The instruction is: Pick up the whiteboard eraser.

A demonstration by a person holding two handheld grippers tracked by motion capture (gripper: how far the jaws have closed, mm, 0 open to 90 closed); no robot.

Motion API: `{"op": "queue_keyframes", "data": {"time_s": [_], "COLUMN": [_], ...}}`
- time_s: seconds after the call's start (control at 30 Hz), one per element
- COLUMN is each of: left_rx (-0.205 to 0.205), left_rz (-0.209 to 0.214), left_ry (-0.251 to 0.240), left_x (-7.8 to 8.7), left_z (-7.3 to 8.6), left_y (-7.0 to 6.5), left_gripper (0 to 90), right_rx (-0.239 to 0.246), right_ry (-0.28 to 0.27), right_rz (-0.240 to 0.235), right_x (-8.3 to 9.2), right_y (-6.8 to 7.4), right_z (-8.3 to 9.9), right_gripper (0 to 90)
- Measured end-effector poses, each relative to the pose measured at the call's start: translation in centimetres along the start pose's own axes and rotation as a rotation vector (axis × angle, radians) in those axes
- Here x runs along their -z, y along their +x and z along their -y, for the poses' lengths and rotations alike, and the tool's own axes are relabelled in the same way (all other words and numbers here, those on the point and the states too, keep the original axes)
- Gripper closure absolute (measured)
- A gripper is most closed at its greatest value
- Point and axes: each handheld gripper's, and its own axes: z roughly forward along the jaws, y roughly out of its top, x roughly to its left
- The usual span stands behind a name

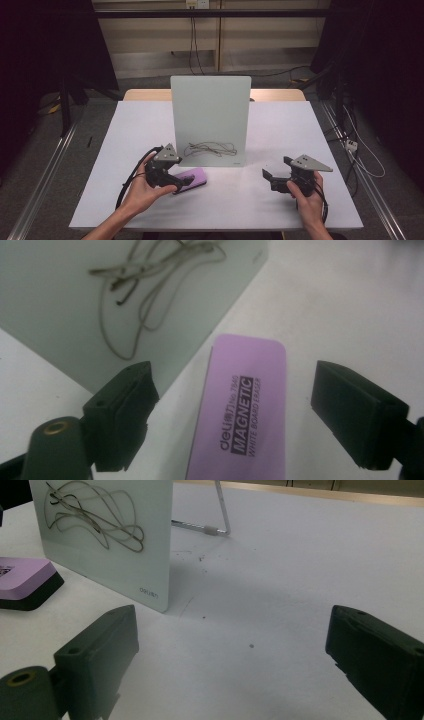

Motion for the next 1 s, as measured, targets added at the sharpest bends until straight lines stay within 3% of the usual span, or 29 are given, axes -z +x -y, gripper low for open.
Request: {"op": "queue_keyframes", "data": {"time_s": [0.1,0.13,0.2,0.3,0.33,0.43,1.0], "left_rx": [-0.033,-0.051,-0.054,-0.073,-0.071,-0.068,-0.085], "left_rz": [-0.002,0.018,0.022,0.037,0.063,0.061,0.049], "left_ry": [0.042,0.062,0.068,0.115,0.129,0.162,0.216], "left_x": [-0.1,-0.3,-0.4,-1.0,-1.3,-2.0,-2.8], "left_z": [0.0,0.0,0.1,0.1,0.1,0.3,0.5], "left_y": [-0.2,-0.2,-0.2,-0.2,0.0,-0.1,0.0], "left_gripper": [24.2,24.7,27.9,30.8,31.3,32.7,38.3], "right_rx": [0.006,0.008,0.008,0.01,0.009,0.01,0.014], "right_ry": [0.001,0.0,0.002,0.002,0.003,0.007,0.009], "right_rz": [-0.004,-0.003,-0.003,-0.007,-0.009,-0.014,-0.02], "right_x": [0.0,-0.1,-0.2,-0.2,-0.2,-0.2,-0.3], "right_y": [0.1,0.1,0.1,0.1,0.1,0.2,0.2], "right_z": [0.0,0.0,0.0,-0.1,-0.1,-0.1,-0.1], "right_gripper": [6.5,6.5,6.4,6.5,6.4,6.4,6.5]}}
